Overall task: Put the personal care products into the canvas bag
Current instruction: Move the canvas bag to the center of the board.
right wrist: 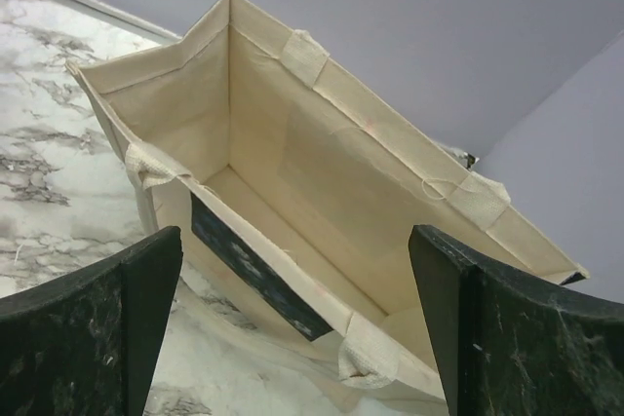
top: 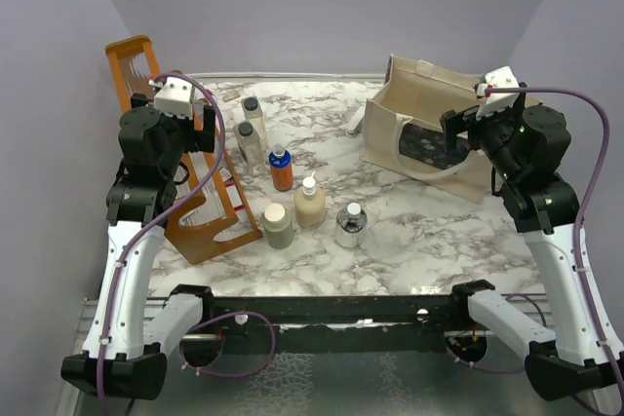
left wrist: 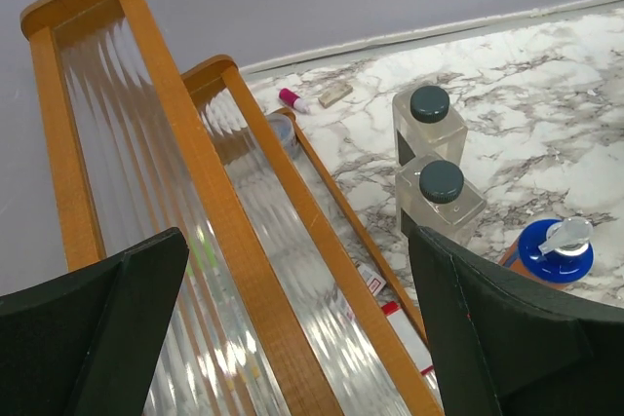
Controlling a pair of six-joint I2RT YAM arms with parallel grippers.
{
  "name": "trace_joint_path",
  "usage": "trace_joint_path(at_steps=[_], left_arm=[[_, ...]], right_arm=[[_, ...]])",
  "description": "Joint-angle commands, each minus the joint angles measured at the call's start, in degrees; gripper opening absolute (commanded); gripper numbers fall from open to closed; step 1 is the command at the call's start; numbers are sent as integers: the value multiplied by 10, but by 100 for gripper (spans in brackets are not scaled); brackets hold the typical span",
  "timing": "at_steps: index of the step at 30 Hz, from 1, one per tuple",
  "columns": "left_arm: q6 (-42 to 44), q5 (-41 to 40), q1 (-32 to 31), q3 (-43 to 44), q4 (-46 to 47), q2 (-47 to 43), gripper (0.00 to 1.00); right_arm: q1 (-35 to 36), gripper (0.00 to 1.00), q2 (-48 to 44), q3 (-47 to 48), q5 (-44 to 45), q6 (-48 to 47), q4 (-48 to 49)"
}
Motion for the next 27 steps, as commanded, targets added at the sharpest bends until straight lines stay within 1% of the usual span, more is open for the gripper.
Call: trace_joint_path(at_steps=[1,8,13,19,25,27], left_arm=[[8,14,10,-14,35,3,99],[12,24,18,-33,63,2,99],[20,42,22,-29,64,6,99],[35,86,24,-16,55,12,99],[44,124,25,-6,49,21,99],[45,138,25,-3,46,24,99]], right_arm=[[-11,99,5,2,-43,5,-13],[-20,99,17,9,-67,2,-28],[-24,99,24,12,-79,-15,-36],[-26,99,38,15,-82,-86,-47],[-26,100,81,37,-82,-157,-96],[-26,98,97,43,-74,-173,-110]])
